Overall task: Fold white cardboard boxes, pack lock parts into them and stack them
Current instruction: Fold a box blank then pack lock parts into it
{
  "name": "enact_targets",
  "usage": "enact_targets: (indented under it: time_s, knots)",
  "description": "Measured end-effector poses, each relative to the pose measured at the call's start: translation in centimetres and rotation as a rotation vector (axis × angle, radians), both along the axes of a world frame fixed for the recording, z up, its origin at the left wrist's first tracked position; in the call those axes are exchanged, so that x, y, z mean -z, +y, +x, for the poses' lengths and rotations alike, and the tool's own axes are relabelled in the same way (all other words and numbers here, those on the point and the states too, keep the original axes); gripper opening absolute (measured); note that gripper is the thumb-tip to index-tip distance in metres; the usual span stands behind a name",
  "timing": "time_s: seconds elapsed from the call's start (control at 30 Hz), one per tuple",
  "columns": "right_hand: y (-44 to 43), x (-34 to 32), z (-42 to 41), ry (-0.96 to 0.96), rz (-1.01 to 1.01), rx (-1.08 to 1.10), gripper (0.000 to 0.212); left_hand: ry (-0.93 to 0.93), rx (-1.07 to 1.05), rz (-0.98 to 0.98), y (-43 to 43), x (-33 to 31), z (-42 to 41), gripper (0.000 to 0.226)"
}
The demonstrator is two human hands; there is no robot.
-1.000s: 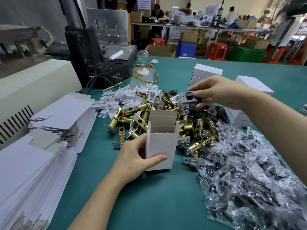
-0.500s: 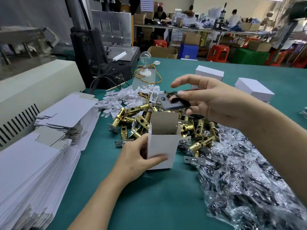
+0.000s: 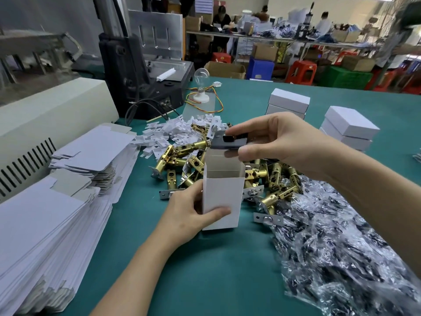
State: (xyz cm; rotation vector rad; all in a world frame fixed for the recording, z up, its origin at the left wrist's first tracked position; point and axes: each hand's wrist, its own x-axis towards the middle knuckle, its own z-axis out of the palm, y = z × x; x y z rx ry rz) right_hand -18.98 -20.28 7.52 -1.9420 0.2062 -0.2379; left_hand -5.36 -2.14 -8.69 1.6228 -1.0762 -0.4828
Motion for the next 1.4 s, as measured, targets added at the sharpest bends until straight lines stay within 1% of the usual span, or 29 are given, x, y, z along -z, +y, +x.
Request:
enact_targets:
  time_s: [0.07, 0.17, 0.23, 0.3, 0.37, 0.47, 0.53, 0.6, 0.7, 0.83, 0.93, 1.1, 1.23, 1.4]
  knots:
    - [0.5, 0.2, 0.3, -0.028, -0.052, 0.019, 0.03, -0.018, 0.001, 0.004, 0.0, 0.1, 0.0, 0.063]
    - [1.0, 0.2, 0.5, -0.11, -0.282, 0.101, 0.012, -0.033, 0.001, 0.007, 0.0, 0.2, 0.0, 0.067]
    - [1.2, 0.3, 0.4, -0.163, -0.424, 0.136, 0.012, -0.028, -0.006, 0.002, 0.0, 0.2, 0.0, 0.067]
    - [1.1, 0.4, 0.3, -0.184, -0.524, 0.162, 0.02, -0.032, -0.023, -0.001, -0.1, 0.1, 0.0, 0.065]
    - [1.1, 0.4, 0.4, -0.154, -0.611, 0.162, 0.021, -0.032, -0.029, -0.007, -0.2, 0.0, 0.0, 0.062]
    - [1.3, 0.6, 0.8, -0.012, -0.799, 0.122, 0.019, -0.033, -0.015, -0.007, -0.2, 0.0, 0.0, 0.059]
    - [1.6, 0.8, 1.1, 0.06, -0.854, 0.098, 0.018, -0.038, -0.013, -0.004, -0.2, 0.0, 0.0, 0.061]
    - [2.2, 1.0, 1.3, 0.095, -0.883, 0.079, 0.016, -0.039, -0.01, -0.002, -0.1, 0.0, 0.0, 0.061]
    - [2.9, 1.4, 1.6, 0.131, -0.993, 0.048, 0.015, -0.036, -0.006, 0.002, -0.1, 0.1, 0.0, 0.061]
    - [3.4, 1.8, 2.0, 0.166, -0.967, 0.025, 0.013, -0.043, 0.0, 0.008, -0.2, 0.2, 0.1, 0.059]
    - [3.5, 1.8, 2.4, 0.163, -0.855, 0.033, 0.011, -0.046, 0.003, 0.006, -0.1, 0.2, 0.2, 0.057]
    - [3.5, 1.0, 3.3, 0.329, -0.735, -0.026, 0.013, -0.046, 0.015, 0.0, -0.1, 0.2, 0.2, 0.056]
    - [3.6, 0.7, 3.7, 0.413, -0.714, -0.08, 0.014, -0.047, 0.031, -0.01, 0.0, 0.1, 0.3, 0.054]
    - [3.8, 0.4, 3.7, 0.484, -0.761, -0.143, 0.016, -0.05, 0.048, -0.027, 0.1, -0.1, 0.5, 0.051]
